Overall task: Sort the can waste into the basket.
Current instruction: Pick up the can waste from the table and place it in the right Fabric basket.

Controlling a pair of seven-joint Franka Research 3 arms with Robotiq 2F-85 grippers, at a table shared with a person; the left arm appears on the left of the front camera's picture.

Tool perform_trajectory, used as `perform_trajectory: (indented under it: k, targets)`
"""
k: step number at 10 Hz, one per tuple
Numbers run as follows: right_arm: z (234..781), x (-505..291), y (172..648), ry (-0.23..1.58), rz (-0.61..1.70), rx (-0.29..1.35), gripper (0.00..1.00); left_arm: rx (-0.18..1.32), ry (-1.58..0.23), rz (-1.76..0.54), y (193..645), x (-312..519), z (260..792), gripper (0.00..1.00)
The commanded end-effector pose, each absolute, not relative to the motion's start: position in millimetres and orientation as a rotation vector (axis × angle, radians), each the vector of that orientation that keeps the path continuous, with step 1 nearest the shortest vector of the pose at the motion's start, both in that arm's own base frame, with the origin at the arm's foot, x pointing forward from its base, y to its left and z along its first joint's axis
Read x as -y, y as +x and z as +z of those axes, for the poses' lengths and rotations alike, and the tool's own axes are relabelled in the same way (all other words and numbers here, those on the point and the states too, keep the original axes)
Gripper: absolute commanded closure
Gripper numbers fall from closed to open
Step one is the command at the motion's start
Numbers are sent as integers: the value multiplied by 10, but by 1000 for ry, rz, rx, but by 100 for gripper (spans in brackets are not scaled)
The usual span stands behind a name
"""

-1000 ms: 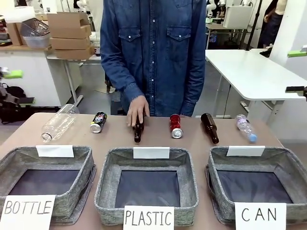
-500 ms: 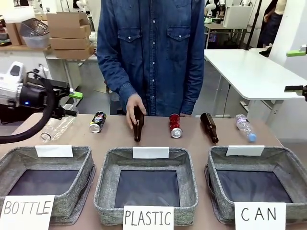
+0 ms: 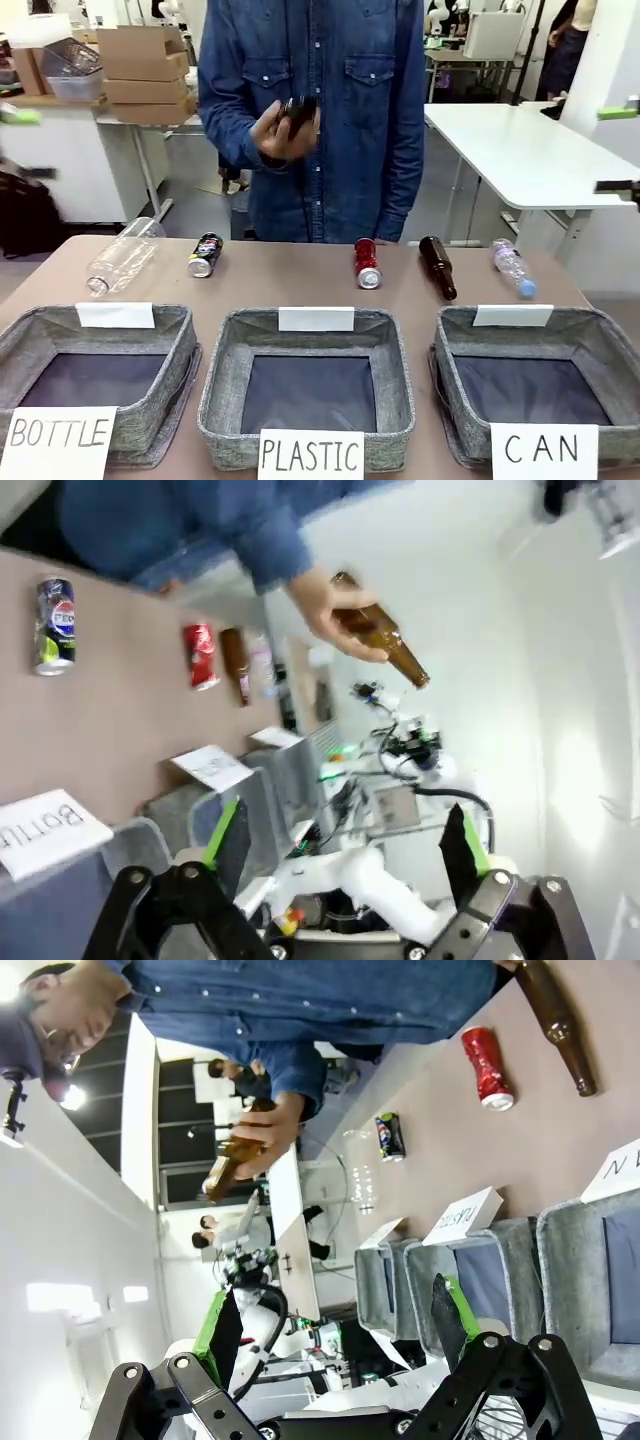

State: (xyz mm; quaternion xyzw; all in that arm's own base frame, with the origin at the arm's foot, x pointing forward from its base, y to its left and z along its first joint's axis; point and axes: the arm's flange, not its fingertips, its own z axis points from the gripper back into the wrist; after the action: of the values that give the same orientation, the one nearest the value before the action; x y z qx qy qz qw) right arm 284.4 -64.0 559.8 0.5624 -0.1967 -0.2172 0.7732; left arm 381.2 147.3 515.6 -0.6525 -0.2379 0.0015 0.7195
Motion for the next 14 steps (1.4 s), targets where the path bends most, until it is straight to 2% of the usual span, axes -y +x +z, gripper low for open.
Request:
perform_trajectory:
  k: [1, 4, 8, 9, 11, 14]
  targets:
    - [5632, 626, 2890, 1237, -451, 442, 0, 558, -1478, 66, 3515, -1962, 5146, 0]
    - [5632, 626, 2890, 1237, -451, 442, 0, 538, -1609, 108, 3274, -2488, 5175, 0]
    - [5632, 626, 2890, 1237, -451, 442, 0, 302, -1577, -12, 3839, -1717, 5014, 0]
    - [5632, 626, 2890, 1237, -451, 442, 0, 276, -1507, -15, 3979, -1550, 5036, 0]
    - [5632, 626, 2890, 1237, -451, 442, 0, 307, -1540, -8, 3996, -1676, 5128, 0]
    - [5632, 626, 2890, 1237, -451, 442, 0, 538, -1719, 28, 3361, -2351, 5190, 0]
